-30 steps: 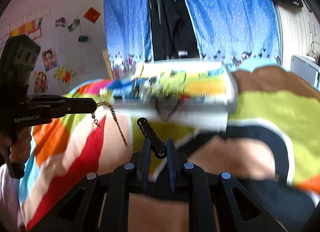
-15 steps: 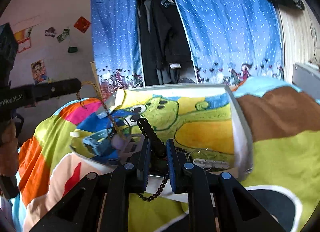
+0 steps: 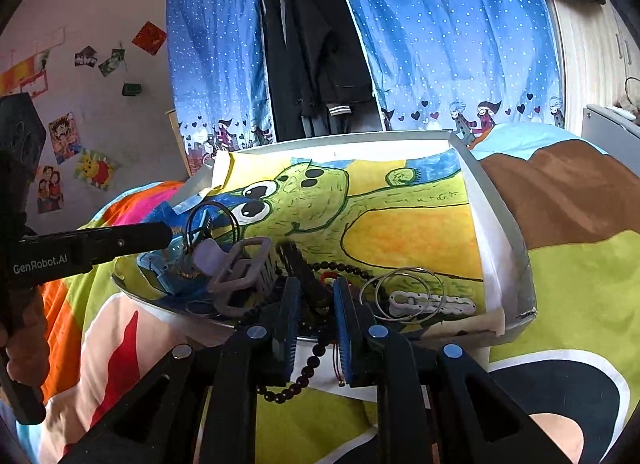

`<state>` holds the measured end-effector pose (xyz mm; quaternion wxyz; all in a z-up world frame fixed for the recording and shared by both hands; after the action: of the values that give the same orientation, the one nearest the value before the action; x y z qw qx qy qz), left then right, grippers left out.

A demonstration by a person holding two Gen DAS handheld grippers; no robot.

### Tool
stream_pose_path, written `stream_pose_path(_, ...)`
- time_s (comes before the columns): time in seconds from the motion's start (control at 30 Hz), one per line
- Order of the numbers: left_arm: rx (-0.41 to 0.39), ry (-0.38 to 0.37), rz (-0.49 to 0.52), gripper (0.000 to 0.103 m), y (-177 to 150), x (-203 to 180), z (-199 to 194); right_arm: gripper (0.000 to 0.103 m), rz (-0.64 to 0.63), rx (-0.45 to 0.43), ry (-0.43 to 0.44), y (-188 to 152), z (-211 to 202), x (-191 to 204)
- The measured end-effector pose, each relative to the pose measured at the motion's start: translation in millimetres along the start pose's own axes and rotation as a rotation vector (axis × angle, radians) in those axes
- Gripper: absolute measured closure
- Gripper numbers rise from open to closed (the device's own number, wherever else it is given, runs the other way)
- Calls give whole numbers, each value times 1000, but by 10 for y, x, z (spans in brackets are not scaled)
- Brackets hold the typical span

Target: Organize jewelry

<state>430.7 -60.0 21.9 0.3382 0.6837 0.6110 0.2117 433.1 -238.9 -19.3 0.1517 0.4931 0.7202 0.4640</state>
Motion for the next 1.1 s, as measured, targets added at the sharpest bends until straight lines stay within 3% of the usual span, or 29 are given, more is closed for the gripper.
stream_pose_path(0.07,13,-4,-14,102,-3,4,-3,82,0,4,-2,0,-9,-2)
stream_pose_path(0.17,33,8,-29,102,-9,26,0,64,10,-14,-4,3,-61,-5)
stream_pose_path(0.23,30,25,-21,102,-17,16,-35,64,15,-24,-7,13,-116,-8)
stream_pose_path(0.3,22,51,-9,92,-29,-4,-89,63,16,-28,-12,31,-171,-6)
stream_pose_path(0.37,-8,68,-19,55,-43,-14,-200,54,15,-40,-19,54,-263,9)
stream_pose_path(0.43,-68,79,-46,40,-56,-3,-357,47,14,-61,-21,78,-386,38)
stream_pose_path(0.53,-116,80,-63,36,-46,-13,-551,35,7,-89,-29,115,-566,103)
stream_pose_path(0.67,-186,111,-95,20,-91,-22,-894,16,5,-127,-38,154,-872,207)
stream_pose_path(0.87,-267,147,-94,16,-223,-82,-1414,0,-17,-183,-44,175,-1349,449)
stream_pose_path(1.1,-342,183,-40,16,-538,-194,-2054,0,-31,-227,-42,84,-1849,785)
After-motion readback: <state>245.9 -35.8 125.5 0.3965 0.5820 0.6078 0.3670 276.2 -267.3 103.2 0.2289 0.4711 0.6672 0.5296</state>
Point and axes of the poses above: each gripper's, at about its wrist camera, not at the fingertips, and z roughly the way its jaws point, x to its left, y to its top, the point moved 1 cm from there along z, roughly the way its jaws point, and after that the axes turned 7 degrees about y, right-handed, at the moved point
